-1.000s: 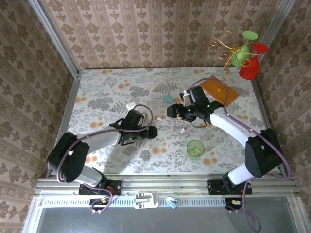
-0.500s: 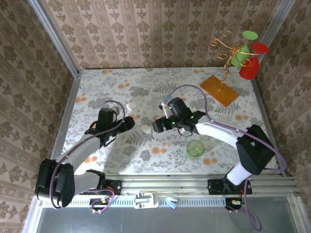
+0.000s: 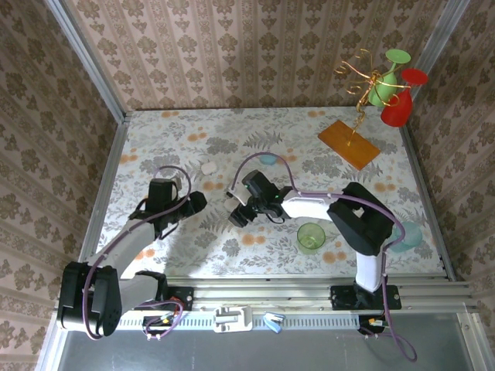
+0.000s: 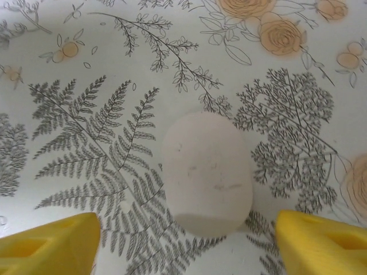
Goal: Insert the wireless bluetooth earbuds into the charging case
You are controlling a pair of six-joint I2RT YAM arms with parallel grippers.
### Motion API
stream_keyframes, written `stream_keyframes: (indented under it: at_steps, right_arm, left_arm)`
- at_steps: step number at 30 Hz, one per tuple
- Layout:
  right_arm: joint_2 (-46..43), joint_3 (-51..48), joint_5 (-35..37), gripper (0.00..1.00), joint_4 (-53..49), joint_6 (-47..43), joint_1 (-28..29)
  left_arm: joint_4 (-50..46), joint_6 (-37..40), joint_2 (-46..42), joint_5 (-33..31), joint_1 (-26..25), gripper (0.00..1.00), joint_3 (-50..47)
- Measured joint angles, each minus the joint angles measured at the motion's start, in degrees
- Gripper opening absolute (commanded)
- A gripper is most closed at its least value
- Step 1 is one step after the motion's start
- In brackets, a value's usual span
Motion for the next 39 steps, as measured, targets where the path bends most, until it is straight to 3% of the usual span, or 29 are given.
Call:
stream_keyframes:
  at_steps: [6, 15, 18, 20, 29, 33, 35, 38, 39]
  right_arm:
    - [3.89, 3.85, -0.02, 0.58, -0.31, -1.99, 0.00]
    - [5.62, 4.50, -0.09, 0.62, -1.64, -3.34, -0.02]
    - [5.64, 4.50, -0.09, 0.57, -1.99, -3.69, -0.09]
    - [5.68, 4.50, -0.17, 0.49, -2.54, -3.91, -0.17]
    - [5.68, 4.52, -0.96, 0.42, -2.97, -5.18, -0.33]
    - [4.11, 4.00, -1.38, 0.37, -4.52, -5.16, -0.68]
    - [1.60, 2.86, -1.81, 0.36, -5.64, -4.94, -0.96]
    - [-4.28, 0.81, -3.69, 0.33, -7.80, -4.48, -2.43]
    - [-6.71, 0.31, -4.61, 0.33, -8.74, -4.31, -3.32]
  left_arm:
    - [0.07, 1.09, 0.00, 0.42, 0.28, 0.79, -0.02]
    - [0.09, 1.95, 0.00, 1.05, 0.33, 0.79, -0.02]
    - [0.24, 1.97, 0.00, 1.07, 0.33, 0.79, -0.02]
    - [0.35, 2.10, 0.00, 1.07, 0.33, 0.79, -0.02]
    - [1.16, 2.80, -0.02, 1.11, 0.31, 0.82, -0.20]
    - [4.76, 4.44, -0.83, 1.07, 0.24, 0.86, -1.79]
    - [9.35, 6.12, -1.20, 0.44, -0.46, 0.93, -3.19]
    - [16.98, 11.21, -1.51, -2.08, -3.80, 0.98, -4.52]
    - [19.15, 13.33, -1.53, -3.19, -5.42, 0.96, -4.52]
